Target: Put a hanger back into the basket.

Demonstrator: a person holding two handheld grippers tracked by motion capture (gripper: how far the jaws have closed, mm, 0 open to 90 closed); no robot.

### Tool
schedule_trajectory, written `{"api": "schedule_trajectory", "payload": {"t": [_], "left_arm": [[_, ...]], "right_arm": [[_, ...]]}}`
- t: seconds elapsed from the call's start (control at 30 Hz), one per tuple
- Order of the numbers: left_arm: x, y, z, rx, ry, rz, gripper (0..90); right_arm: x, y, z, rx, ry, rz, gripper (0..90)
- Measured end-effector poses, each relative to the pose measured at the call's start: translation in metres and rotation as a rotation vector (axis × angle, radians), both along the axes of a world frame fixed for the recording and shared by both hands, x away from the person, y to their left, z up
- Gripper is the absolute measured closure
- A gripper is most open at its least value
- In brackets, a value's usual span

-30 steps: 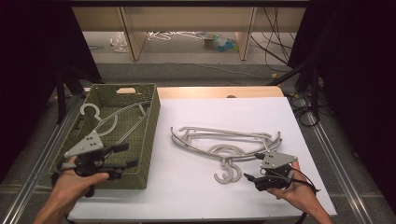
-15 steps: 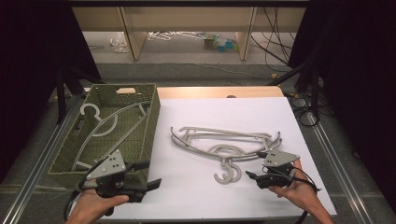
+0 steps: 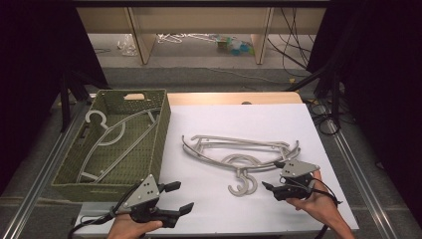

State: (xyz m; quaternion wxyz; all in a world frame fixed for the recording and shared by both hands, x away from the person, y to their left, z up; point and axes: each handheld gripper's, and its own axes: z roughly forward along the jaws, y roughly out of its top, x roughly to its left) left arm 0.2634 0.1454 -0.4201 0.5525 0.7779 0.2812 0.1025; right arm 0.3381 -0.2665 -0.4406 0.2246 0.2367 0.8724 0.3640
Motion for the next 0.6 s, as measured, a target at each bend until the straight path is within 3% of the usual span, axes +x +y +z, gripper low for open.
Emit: {"api": "schedule_trajectory", "payload": {"t": [0.07, 0.1, 0.17, 0.2, 0.27, 0.33, 0.4, 0.6], "left_arm": [[0.001, 0.0, -0.003, -0.021, -0.008, -0.009, 26.0], [0.002, 0.0, -0.007, -0.048, 0.019, 0.005, 25.6], [0.002, 0.0, -0.008, -0.055, 0.021, 0.012, 25.6], [0.004, 0.0, -0.01, -0.082, 0.051, 0.001, 25.6], [0.004, -0.001, -0.011, -0.029, 0.011, 0.02, 25.5], [0.005, -0.001, -0.012, -0.033, 0.009, 0.013, 25.3], [0.005, 0.0, -0.013, -0.012, -0.008, 0.015, 25.3], [0.004, 0.001, -0.016, -0.009, -0.003, 0.004, 24.9]], "right_arm": [[0.002, 0.0, -0.001, -0.004, -0.004, 0.004, 25.2], [0.004, 0.0, -0.001, -0.006, -0.007, 0.005, 25.2], [0.005, 0.0, -0.002, -0.01, -0.004, -0.001, 25.2], [0.008, 0.0, -0.003, -0.006, -0.007, -0.001, 25.2], [0.013, -0.001, -0.003, -0.012, -0.003, -0.01, 25.3], [0.016, -0.001, -0.004, -0.013, -0.01, -0.011, 25.5], [0.024, -0.004, -0.005, -0.037, -0.01, -0.017, 25.8], [0.036, -0.006, -0.006, -0.062, 0.001, -0.022, 28.5]]}}
